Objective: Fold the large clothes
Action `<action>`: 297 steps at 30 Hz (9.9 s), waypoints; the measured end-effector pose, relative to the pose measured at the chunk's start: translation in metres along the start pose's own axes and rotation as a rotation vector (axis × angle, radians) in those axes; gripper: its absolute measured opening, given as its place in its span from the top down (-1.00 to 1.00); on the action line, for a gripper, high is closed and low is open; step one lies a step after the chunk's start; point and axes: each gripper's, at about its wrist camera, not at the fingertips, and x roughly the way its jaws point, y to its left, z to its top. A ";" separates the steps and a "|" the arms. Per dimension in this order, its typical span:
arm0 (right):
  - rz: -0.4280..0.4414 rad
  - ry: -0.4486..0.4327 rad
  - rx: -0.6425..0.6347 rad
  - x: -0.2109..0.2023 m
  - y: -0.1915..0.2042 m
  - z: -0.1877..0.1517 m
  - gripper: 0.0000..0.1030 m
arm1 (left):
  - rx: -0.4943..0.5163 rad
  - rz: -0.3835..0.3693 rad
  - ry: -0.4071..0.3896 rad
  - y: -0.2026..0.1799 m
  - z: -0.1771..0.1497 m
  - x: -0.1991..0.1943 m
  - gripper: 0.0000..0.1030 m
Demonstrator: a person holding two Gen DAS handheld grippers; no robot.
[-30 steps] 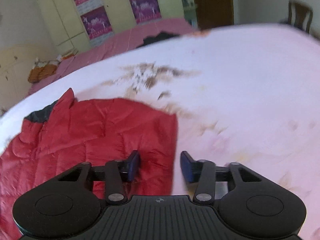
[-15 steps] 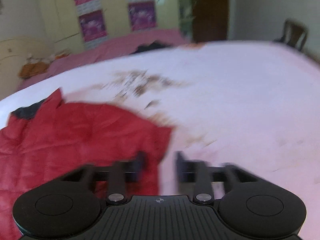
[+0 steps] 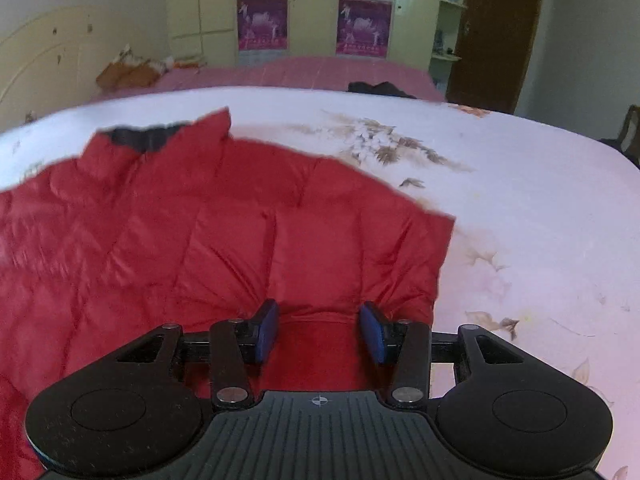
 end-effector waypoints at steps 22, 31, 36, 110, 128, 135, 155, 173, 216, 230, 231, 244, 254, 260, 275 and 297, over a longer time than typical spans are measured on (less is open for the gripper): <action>0.184 0.005 -0.167 -0.011 0.117 -0.011 0.12 | -0.099 0.027 0.114 0.039 -0.008 -0.015 -0.33; 0.132 0.000 -0.227 -0.009 0.126 -0.017 0.12 | -0.235 0.097 0.120 0.101 -0.019 -0.046 -0.42; 0.129 0.000 -0.201 -0.018 0.128 -0.009 0.12 | -0.375 0.175 0.167 0.162 -0.044 -0.062 -0.42; 0.220 -0.076 0.097 -0.071 0.061 -0.007 -0.89 | 0.151 -0.208 -0.037 -0.021 -0.001 -0.021 -0.57; 0.317 0.053 0.068 -0.031 0.099 0.004 0.68 | -0.015 0.148 0.024 0.069 -0.038 -0.024 -0.37; 0.242 -0.141 0.095 -0.071 0.069 0.031 0.71 | 0.023 0.138 0.007 0.065 -0.028 -0.006 0.24; 0.029 0.010 0.165 -0.048 -0.007 -0.016 0.71 | 0.171 0.122 -0.009 0.052 -0.034 0.003 0.66; 0.120 0.028 0.240 -0.016 -0.006 0.013 0.30 | 0.214 0.081 -0.013 0.049 -0.031 0.007 0.89; -0.037 -0.029 0.062 0.009 0.013 0.018 0.02 | 0.075 0.014 0.027 0.030 0.041 0.079 0.51; -0.025 0.023 0.061 0.018 0.009 0.024 0.02 | 0.094 0.039 0.059 0.029 0.045 0.086 0.52; -0.018 0.020 0.080 0.013 0.006 0.026 0.02 | 0.093 0.040 0.064 0.029 0.047 0.085 0.52; -0.032 -0.006 0.064 -0.029 0.003 -0.009 0.01 | 0.138 0.076 0.062 0.023 0.046 0.080 0.48; -0.021 0.064 0.078 -0.007 -0.002 -0.012 0.02 | 0.155 0.117 0.073 0.016 0.049 0.074 0.42; 0.073 0.029 0.162 -0.043 -0.024 -0.007 0.01 | 0.089 0.086 0.026 0.022 0.046 0.028 -0.23; 0.199 0.001 0.109 -0.119 -0.022 -0.058 -0.01 | 0.050 0.015 0.043 -0.001 -0.009 -0.069 -0.55; 0.057 0.037 0.127 -0.201 -0.002 -0.152 -0.49 | 0.090 -0.091 0.118 0.045 -0.082 -0.120 -0.63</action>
